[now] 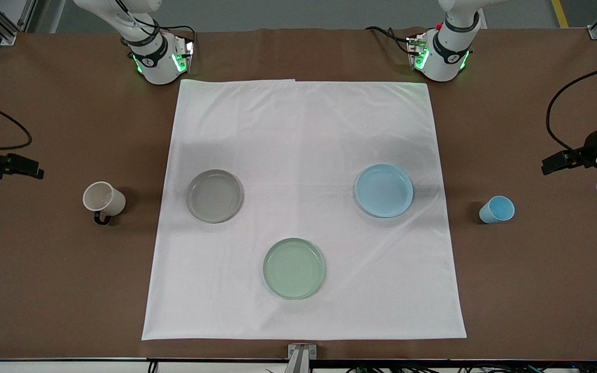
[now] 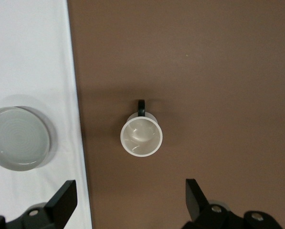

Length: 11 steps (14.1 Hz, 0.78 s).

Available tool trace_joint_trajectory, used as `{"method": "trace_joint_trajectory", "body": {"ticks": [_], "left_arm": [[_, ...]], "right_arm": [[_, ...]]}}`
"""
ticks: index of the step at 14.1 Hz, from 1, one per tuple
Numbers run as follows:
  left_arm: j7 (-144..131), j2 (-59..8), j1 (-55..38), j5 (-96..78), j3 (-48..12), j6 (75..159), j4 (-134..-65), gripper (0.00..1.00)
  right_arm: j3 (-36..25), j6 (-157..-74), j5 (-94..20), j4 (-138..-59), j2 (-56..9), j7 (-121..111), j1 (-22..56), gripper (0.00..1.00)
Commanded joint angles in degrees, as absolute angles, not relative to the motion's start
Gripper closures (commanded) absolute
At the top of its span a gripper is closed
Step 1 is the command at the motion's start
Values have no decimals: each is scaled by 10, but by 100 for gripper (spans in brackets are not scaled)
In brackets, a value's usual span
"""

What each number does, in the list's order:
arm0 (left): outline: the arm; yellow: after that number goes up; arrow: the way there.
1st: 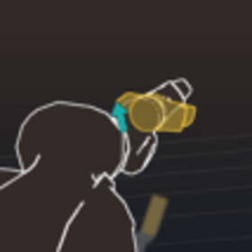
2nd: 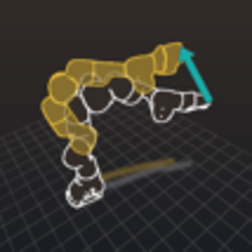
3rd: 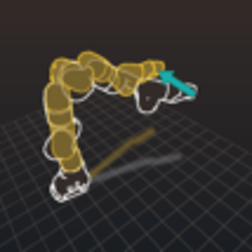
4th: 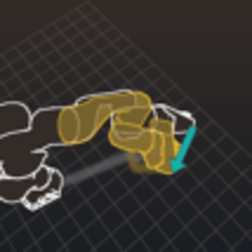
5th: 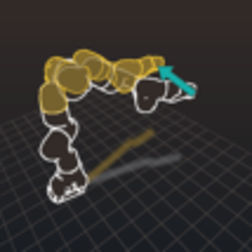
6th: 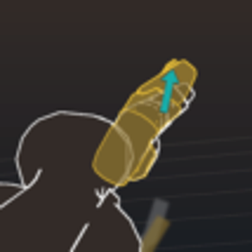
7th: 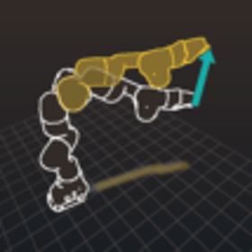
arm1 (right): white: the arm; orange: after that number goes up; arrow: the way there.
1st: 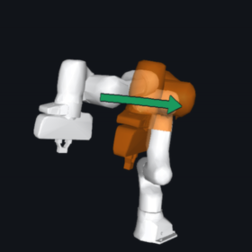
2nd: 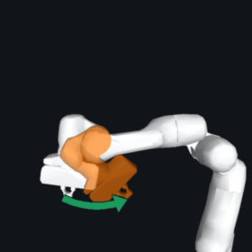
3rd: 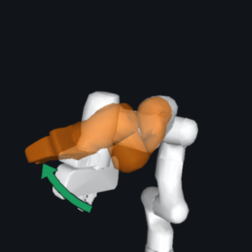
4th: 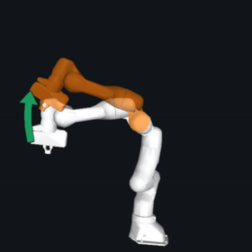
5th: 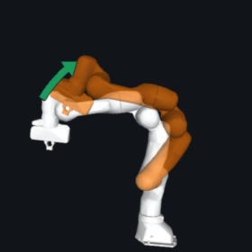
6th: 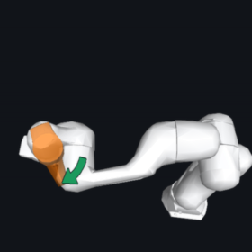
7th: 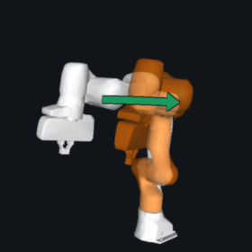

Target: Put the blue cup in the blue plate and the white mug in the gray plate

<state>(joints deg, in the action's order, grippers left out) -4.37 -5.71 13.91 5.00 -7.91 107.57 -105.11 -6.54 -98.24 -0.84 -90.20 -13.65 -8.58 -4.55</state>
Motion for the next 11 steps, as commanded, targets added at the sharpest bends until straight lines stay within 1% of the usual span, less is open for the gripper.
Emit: {"method": "trace_joint_trajectory", "body": {"ticks": [1, 2, 3, 5, 7, 9, 11], "left_arm": [[-35, -99, 161, 55, -84, 1157, -1083, 0], [-20, -121, 162, 55, -84, 1184, -1087, 1], [-19, -140, 163, 55, -84, 1200, -1088, 5], [-16, -171, 165, 55, -84, 1226, -1091, 9], [-16, -199, 170, 55, -85, 1248, -1092, 19], [-16, -226, 170, 54, -85, 1273, -1093, 28], [-17, -245, 174, 54, -85, 1286, -1093, 37]], "right_arm": [[-62, -1055, -18, -931, -171, -87, -67, 0], [-62, -1089, -27, -948, -181, -83, -65, 0], [-62, -1125, -36, -971, -191, -63, -62, 0], [-60, -1198, -42, -1012, -211, -50, -59, 0], [-58, -1265, -47, -1047, -227, -50, -58, 0], [-58, -1294, -49, -1058, -244, -49, -54, 0], [-58, -1299, -56, -1059, -260, -51, -53, 8]]}}
